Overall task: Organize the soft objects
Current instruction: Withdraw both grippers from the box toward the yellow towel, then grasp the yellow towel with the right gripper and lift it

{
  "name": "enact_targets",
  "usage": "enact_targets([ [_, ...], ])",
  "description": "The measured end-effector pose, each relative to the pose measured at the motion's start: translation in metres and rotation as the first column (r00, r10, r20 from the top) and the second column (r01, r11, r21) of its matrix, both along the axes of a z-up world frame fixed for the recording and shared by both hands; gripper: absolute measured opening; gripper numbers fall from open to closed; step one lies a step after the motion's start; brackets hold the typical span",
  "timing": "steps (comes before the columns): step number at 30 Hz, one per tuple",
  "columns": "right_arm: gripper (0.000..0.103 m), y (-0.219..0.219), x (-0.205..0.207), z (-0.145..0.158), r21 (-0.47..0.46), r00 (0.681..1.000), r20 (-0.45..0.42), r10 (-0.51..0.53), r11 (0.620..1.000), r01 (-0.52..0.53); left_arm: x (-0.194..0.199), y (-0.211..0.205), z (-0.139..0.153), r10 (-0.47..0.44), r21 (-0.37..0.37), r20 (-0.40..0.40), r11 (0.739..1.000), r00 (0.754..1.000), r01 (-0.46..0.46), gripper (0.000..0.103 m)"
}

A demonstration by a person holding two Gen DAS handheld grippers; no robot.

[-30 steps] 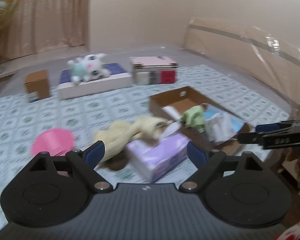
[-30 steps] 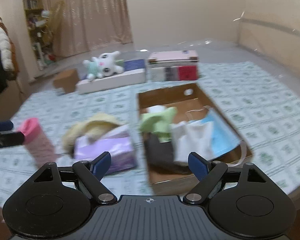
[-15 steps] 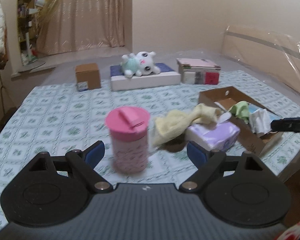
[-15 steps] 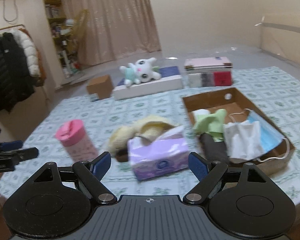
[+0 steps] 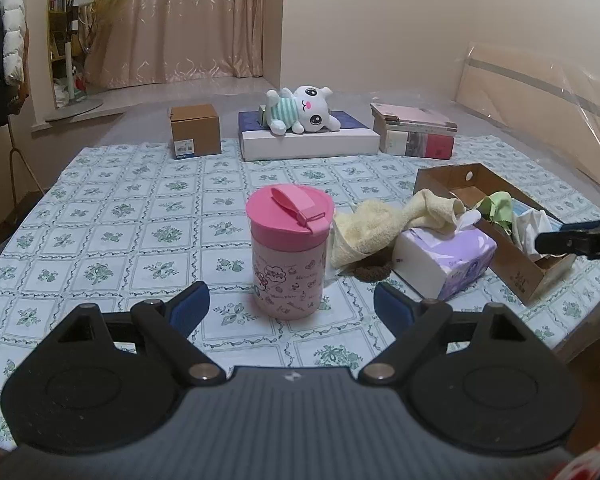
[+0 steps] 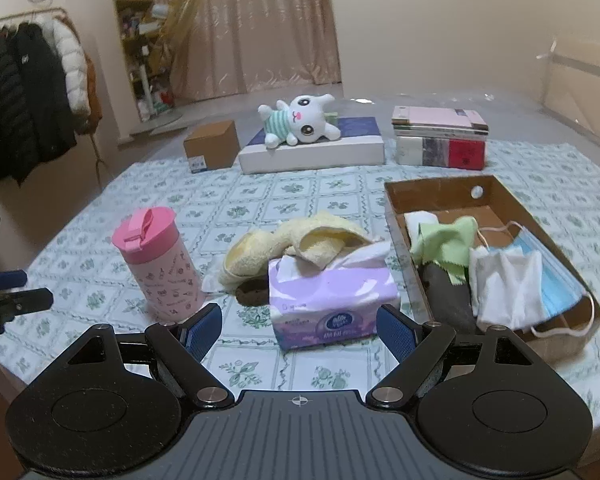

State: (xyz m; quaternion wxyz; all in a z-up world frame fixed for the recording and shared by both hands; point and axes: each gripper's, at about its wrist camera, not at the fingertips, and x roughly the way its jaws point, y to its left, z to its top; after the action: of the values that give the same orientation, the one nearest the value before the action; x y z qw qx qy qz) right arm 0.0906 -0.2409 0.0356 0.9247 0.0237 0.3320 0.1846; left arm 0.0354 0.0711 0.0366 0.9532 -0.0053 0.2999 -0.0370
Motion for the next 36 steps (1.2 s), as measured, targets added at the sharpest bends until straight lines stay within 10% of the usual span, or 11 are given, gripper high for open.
enact_targets([
  [24,0.084,0.097,0.186,-0.082,-0.198,0.993,-0.109,0.037,0.979,-0.058,0.091,0.053,-0.023,0.065,-0.128,0.006,0.99,0.998,-0.063,0.088],
  [36,0.075,0.124,0.218,-0.114,-0.363,0.963,-0.231,0.14,0.906,-0.219,0.104,0.063,-0.041,0.088,-0.164,-0.027,0.982,0.996,-0.091,0.088],
])
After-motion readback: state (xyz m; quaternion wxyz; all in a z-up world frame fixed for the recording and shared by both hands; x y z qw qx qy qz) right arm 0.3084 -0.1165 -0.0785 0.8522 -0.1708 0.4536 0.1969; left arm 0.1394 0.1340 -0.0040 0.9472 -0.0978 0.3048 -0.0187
